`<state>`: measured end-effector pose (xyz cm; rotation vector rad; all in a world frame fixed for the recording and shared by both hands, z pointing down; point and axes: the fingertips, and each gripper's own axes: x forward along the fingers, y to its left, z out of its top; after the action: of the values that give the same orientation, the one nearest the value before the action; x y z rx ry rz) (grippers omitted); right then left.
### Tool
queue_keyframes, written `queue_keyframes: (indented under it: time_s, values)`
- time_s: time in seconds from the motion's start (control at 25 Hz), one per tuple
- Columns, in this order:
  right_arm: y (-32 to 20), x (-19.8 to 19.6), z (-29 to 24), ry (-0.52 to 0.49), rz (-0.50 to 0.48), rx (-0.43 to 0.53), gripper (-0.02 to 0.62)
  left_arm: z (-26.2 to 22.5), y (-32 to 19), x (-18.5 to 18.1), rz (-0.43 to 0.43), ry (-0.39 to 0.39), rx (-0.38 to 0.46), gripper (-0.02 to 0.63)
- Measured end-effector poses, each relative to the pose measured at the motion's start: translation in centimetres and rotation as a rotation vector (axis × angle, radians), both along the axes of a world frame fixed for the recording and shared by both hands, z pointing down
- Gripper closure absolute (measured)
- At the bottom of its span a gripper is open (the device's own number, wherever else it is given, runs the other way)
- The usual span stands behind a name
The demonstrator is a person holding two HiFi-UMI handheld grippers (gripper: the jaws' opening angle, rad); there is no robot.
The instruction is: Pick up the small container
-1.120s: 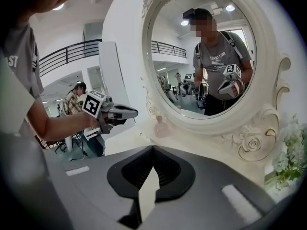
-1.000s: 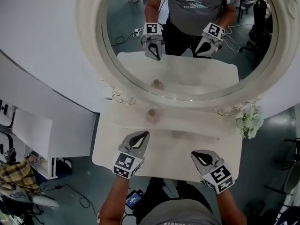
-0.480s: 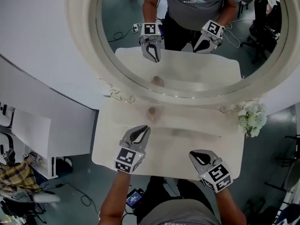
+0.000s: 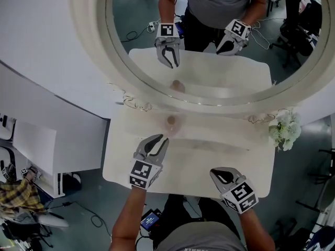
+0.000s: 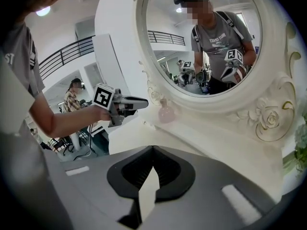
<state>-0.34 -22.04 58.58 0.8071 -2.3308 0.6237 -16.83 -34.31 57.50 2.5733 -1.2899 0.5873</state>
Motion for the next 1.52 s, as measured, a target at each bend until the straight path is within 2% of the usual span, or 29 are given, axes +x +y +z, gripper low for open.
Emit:
queue_keyframes:
  time_s: [0.44,0.96,1.16,1.52]
  values:
    - [1.1,-1.1,2.1,0.013,-0.021,-0.052,0.594,2.1,-0.4,-0.8,-0.013,-0.014,-0.021,0.494]
    - [2.2,-3.0,5.6,0.023,-0.081,-0.138,0.594,5.2,-1.6,-1.4,-0.033,-0.034,-0.053,0.494]
    - [2.3,-3.4,7.1,0.027,-0.102,-0.178,0.593,6.9,-2.3,-1.5,-0.042,-0.045,-0.092,0.494]
    - [1.7,-2.7,8.2,0.033,-0.084,-0.211,0.592,7.9,-4.3,-1.2,-0.061,-0.043,-0.086,0.492]
